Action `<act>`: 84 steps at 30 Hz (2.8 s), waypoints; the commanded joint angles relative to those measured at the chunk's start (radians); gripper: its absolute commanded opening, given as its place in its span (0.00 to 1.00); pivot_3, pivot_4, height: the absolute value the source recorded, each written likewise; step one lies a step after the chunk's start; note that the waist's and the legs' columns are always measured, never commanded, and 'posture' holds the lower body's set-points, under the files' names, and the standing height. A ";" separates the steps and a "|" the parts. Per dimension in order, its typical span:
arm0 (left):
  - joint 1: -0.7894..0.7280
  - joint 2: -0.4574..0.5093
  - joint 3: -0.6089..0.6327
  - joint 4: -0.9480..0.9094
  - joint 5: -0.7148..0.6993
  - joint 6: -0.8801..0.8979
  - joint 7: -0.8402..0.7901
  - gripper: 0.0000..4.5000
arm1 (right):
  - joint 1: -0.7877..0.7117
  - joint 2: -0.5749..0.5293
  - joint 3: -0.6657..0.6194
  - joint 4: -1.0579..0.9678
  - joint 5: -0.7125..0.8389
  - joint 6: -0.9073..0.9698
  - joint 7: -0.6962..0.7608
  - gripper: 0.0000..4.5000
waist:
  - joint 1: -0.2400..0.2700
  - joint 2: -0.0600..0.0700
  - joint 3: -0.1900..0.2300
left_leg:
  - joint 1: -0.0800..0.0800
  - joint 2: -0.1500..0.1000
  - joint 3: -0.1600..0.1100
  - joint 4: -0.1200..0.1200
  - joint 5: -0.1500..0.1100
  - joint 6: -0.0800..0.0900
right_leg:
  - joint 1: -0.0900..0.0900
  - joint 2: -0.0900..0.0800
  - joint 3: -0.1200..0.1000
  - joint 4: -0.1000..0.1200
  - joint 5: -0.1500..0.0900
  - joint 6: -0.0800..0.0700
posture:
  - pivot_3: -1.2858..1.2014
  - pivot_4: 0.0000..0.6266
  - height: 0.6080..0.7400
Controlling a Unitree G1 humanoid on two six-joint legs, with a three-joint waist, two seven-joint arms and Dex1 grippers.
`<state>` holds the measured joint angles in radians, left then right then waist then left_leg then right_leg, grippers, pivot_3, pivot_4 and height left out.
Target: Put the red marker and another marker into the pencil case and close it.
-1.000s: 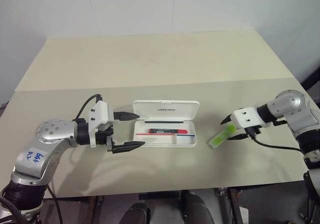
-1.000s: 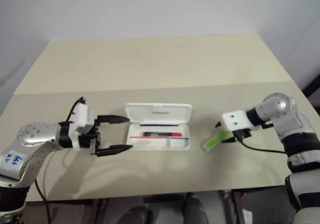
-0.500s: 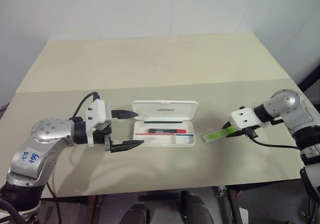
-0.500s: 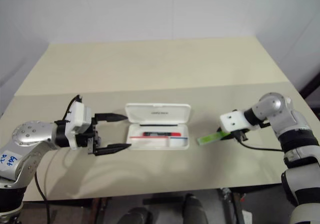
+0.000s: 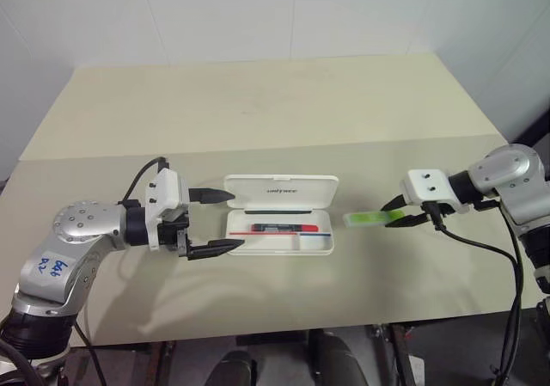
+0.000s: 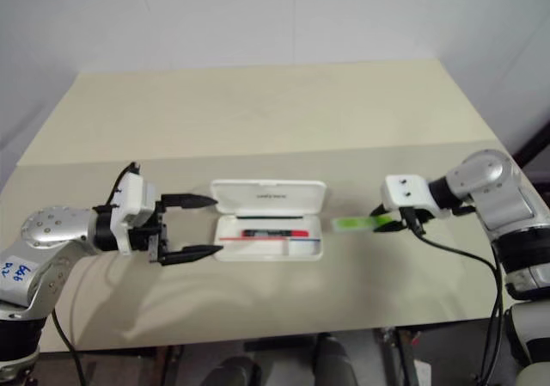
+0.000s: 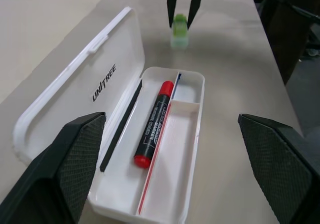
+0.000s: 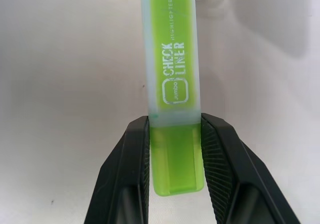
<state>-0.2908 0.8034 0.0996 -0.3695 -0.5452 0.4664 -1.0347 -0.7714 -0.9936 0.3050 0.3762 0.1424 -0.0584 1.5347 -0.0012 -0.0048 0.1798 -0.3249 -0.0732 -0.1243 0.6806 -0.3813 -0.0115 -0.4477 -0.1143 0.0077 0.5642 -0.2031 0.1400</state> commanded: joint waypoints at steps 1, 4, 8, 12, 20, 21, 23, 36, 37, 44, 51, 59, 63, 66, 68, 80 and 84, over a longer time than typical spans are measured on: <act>-0.017 0.009 0.007 0.010 0.008 -0.032 -0.017 1.00 | 0.007 -0.037 -0.081 -0.184 0.126 0.181 0.071 0.24 | 0.000 0.000 0.000 | -0.001 0.000 0.000 0.000 0.000 0.000 | 0.000 0.000 0.000 0.000 0.000 0.000 | 0.52 0.24 1.00; -0.012 0.016 0.000 0.013 0.017 -0.047 -0.032 1.00 | 0.025 -0.030 -0.101 -0.330 0.202 0.332 0.036 0.24 | 0.000 0.000 0.000 | -0.001 0.000 -0.001 0.000 0.000 0.000 | -0.001 0.000 0.000 0.000 0.000 0.000 | 0.52 0.24 1.00; 0.009 0.029 0.000 0.004 0.026 -0.058 -0.050 1.00 | 0.057 -0.004 -0.105 -0.479 0.252 0.452 -0.015 0.24 | 0.004 0.000 0.000 | -0.002 0.001 -0.001 0.000 -0.001 0.000 | -0.002 0.000 -0.001 -0.001 0.000 0.000 | 0.52 0.24 1.00; 0.044 0.052 0.018 -0.013 0.025 -0.061 -0.058 1.00 | 0.074 0.054 -0.082 -0.537 0.239 0.516 -0.083 0.24 | 0.004 0.000 0.000 | -0.004 0.000 -0.001 0.001 -0.001 0.001 | -0.003 0.000 -0.001 -0.001 0.000 0.000 | 0.52 0.24 1.00; 0.127 0.093 0.087 -0.041 0.013 -0.058 -0.052 1.00 | 0.070 0.188 -0.028 -0.548 0.178 0.563 -0.199 0.24 | 0.002 0.000 0.000 | -0.012 0.000 0.000 0.002 -0.001 0.000 | -0.015 -0.001 0.000 0.002 0.000 0.000 | 0.52 0.24 1.00; 0.133 0.095 0.093 -0.045 0.011 -0.056 -0.051 1.00 | 0.070 0.202 -0.021 -0.552 0.176 0.569 -0.205 0.24 | 0.002 0.000 0.000 | -0.012 0.000 0.000 0.002 -0.001 0.000 | -0.015 -0.001 0.000 0.002 0.000 0.000 | 0.52 0.24 1.00; 0.141 0.099 0.103 -0.045 0.013 -0.054 -0.051 1.00 | 0.066 0.232 -0.004 -0.549 0.162 0.574 -0.222 0.24 | 0.002 0.000 0.000 | -0.012 0.000 0.000 0.002 -0.001 0.000 | -0.014 -0.001 0.000 0.002 0.000 0.000 | 0.52 0.24 1.00; 0.151 0.121 0.137 -0.039 0.012 -0.046 -0.047 1.00 | 0.016 0.410 0.070 -0.498 0.093 0.580 -0.301 0.24 | -0.001 0.000 0.000 | -0.012 0.000 0.000 0.002 -0.001 0.000 | -0.015 0.000 0.000 0.003 0.000 0.000 | 0.52 0.24 1.00; 0.150 0.122 0.138 -0.039 0.011 -0.045 -0.047 1.00 | 0.012 0.419 0.074 -0.496 0.090 0.581 -0.302 0.24 | -0.002 0.000 0.000 | -0.012 0.000 0.000 0.002 -0.001 0.000 | -0.015 0.000 0.000 0.003 0.000 0.000 | 0.52 0.24 1.00; 0.156 0.127 0.154 -0.042 0.009 -0.042 -0.044 1.00 | 0.005 0.451 0.093 -0.485 0.075 0.592 -0.305 0.24 | -0.001 0.000 0.000 | -0.012 0.000 0.000 0.002 -0.001 0.000 | -0.015 0.000 -0.001 0.003 0.000 0.000 | 0.52 0.24 1.00; 0.169 0.134 0.172 -0.049 0.007 -0.039 -0.041 1.00 | 0.019 0.441 0.120 -0.489 0.049 0.605 -0.299 0.24 | -0.002 0.000 0.000 | -0.012 0.000 0.000 0.002 -0.001 0.000 | -0.015 0.000 -0.001 0.003 0.000 0.000 | 0.52 0.24 1.00; 0.167 0.136 0.177 -0.051 0.008 -0.037 -0.036 1.00 | 0.031 0.445 0.131 -0.466 0.016 0.604 -0.313 0.24 | -0.003 0.000 0.000 | -0.011 0.000 0.000 0.002 -0.001 0.000 | -0.015 0.000 -0.001 0.003 0.000 0.000 | 0.52 0.24 1.00; 0.158 0.136 0.174 -0.045 0.011 -0.040 -0.035 1.00 | 0.038 0.442 0.140 -0.463 0.010 0.609 -0.303 0.24 | -0.003 0.000 0.000 | -0.011 0.000 0.000 0.002 -0.001 0.000 | -0.015 0.000 -0.001 0.003 0.000 0.000 | 0.52 0.24 1.00; 0.153 0.136 0.171 -0.042 0.013 -0.042 -0.035 1.00 | 0.039 0.438 0.147 -0.463 0.009 0.612 -0.296 0.24 | -0.003 0.000 0.000 | -0.011 0.000 0.000 0.002 -0.001 0.000 | -0.015 0.000 -0.001 0.003 0.000 0.000 | 0.52 0.24 1.00; 0.151 0.135 0.170 -0.040 0.015 -0.043 -0.035 1.00 | 0.040 0.436 0.149 -0.465 0.011 0.615 -0.296 0.24 | -0.003 0.000 0.000 | -0.011 0.000 0.001 0.002 -0.001 0.000 | -0.015 0.000 -0.001 0.003 0.000 0.000 | 0.52 0.24 1.00; 0.139 0.125 0.157 -0.030 0.022 -0.054 -0.030 1.00 | 0.016 0.446 0.125 -0.476 0.028 0.607 -0.303 0.79 | -0.003 0.000 0.000 | -0.011 0.000 0.000 0.002 -0.001 0.000 | -0.015 0.000 -0.001 0.003 0.000 0.000 | 0.52 0.24 1.00; 0.137 0.123 0.154 -0.027 0.024 -0.058 -0.027 1.00 | 0.004 0.435 0.102 -0.485 0.050 0.624 -0.292 0.79 | -0.003 0.000 0.000 | -0.011 0.000 0.000 0.002 -0.001 0.000 | -0.015 0.000 -0.001 0.003 0.000 0.000 | 0.52 0.24 1.00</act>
<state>-0.1437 0.9203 0.2363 -0.3826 -0.5224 0.4245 -1.0658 -0.7430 -0.5478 0.4479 -0.0719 0.1688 0.5594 1.2334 -0.0040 -0.0052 0.1795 -0.3363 -0.0730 -0.1240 0.6823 -0.3821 -0.0111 -0.4630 -0.1147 0.0070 0.5676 -0.2027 0.1400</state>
